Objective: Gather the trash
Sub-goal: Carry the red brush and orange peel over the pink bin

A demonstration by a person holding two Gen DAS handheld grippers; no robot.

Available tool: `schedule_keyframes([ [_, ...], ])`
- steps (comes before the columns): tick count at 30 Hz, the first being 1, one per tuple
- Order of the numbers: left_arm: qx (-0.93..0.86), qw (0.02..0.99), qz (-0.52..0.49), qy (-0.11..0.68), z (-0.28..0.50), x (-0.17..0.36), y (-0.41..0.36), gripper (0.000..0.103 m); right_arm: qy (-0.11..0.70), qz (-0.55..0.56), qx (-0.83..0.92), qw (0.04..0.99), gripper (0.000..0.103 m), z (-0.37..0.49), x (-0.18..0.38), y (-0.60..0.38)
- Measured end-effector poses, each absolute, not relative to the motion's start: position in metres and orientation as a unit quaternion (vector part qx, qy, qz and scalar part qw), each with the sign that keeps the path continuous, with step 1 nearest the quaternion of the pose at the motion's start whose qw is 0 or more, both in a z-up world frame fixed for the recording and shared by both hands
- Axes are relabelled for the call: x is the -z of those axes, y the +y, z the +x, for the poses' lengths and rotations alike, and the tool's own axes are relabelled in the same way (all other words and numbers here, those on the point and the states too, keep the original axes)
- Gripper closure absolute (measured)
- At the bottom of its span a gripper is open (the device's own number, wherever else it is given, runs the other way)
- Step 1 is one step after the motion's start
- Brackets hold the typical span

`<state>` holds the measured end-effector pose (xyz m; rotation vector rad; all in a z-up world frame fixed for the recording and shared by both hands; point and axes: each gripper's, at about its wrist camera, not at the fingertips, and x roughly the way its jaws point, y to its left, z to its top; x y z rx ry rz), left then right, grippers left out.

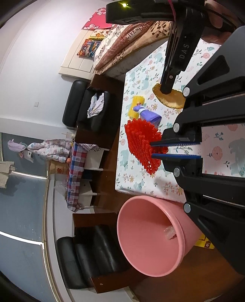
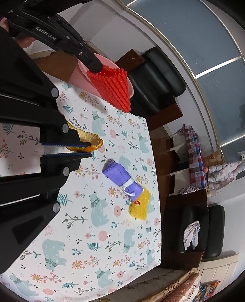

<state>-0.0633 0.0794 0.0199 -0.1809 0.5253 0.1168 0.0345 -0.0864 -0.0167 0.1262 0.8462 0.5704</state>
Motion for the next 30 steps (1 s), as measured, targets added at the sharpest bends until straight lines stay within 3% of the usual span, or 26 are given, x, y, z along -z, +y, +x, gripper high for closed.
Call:
schedule_keyframes([
  [30, -0.152, 0.951, -0.15, 0.224, -0.083, -0.014, 0.171, 0.097, 0.395, 0.05, -0.31, 0.864, 0.098, 0.035, 0.017, -0.029],
])
